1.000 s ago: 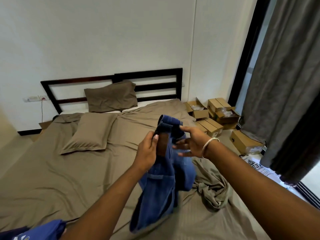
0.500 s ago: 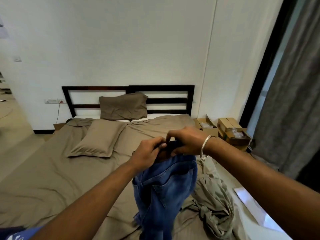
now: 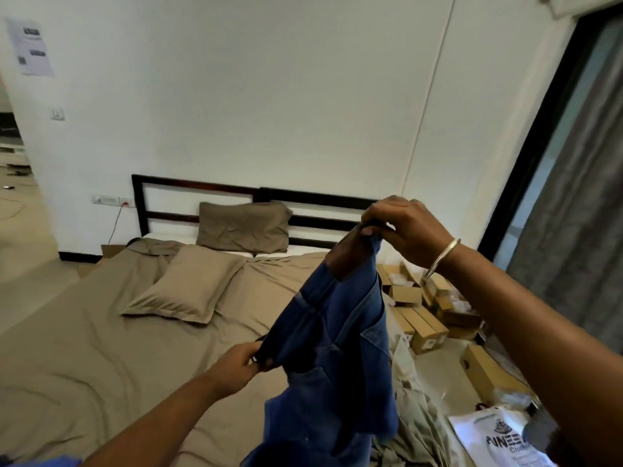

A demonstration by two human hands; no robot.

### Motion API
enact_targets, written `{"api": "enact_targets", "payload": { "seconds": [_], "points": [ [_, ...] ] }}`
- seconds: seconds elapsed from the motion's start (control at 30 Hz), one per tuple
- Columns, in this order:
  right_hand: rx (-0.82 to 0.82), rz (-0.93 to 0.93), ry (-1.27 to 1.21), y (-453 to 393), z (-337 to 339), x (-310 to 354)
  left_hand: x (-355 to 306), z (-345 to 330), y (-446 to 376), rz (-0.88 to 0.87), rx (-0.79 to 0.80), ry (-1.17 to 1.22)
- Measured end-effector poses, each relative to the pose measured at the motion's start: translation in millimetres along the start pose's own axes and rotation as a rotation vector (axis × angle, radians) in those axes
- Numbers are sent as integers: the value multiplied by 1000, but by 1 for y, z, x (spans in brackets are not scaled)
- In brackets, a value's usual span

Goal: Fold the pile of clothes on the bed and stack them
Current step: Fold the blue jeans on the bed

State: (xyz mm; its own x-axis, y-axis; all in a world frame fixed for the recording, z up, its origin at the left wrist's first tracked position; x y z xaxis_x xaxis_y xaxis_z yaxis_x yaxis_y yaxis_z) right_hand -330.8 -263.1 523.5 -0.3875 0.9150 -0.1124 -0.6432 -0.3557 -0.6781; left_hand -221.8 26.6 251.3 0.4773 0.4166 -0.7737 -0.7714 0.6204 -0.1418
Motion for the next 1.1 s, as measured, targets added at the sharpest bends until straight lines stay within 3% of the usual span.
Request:
{"api": "enact_targets", "payload": {
  "seconds": [0.17,0.3,0.4,0.5,0.6,0.7,0.77,0.83,0.9,1.03,1.1],
  "points": [
    [276,92,333,4,28,-29,-22,94,-48,-116,-216,-699],
    [478,-26,455,4,45,-47,-81,186,-92,-268,-469,-839],
    [446,-235,285,-2,57,-56,-137,243,-113,-481,-518,-843],
    [262,-250,103,-12,77,-64,-188,291,-122,-713,-562,-872],
    [162,-246,2,-22,95,-63,-224,321,-127,-735,-605,-836],
    [256,-275,67,-37,106,-54,-243,343,-128,-758,-724,-1000],
    [370,-341,309,-46,113,-50,-251,346,-129,-701,-722,-1210],
    [419,-366,465,-56,116,-44,-255,342,-126,-498,-656,-1304],
    [441,-381,287,-61,116,-31,-253,337,-124,-296,-590,-1298],
    [420,-468,-335,-59,116,1,-241,327,-115,-135,-562,-1355],
    [419,-390,-354,-60,120,15,-227,319,-114,-63,-558,-1303]
  ]
}}
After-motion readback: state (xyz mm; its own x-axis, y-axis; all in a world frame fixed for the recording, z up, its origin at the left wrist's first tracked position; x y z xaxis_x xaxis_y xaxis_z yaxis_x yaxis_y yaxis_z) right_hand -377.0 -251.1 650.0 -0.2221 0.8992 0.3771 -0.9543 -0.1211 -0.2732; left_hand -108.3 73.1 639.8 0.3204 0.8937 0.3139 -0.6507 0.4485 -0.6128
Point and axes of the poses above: each hand's wrist, its own y-axis away from the middle knuckle, its own z-axis out of the back of the hand, x = y × z, the point moved 1 cm from there along -y, towards the middle knuckle, and after that the axes turned 6 degrees about -x, right-handed, at the moved point
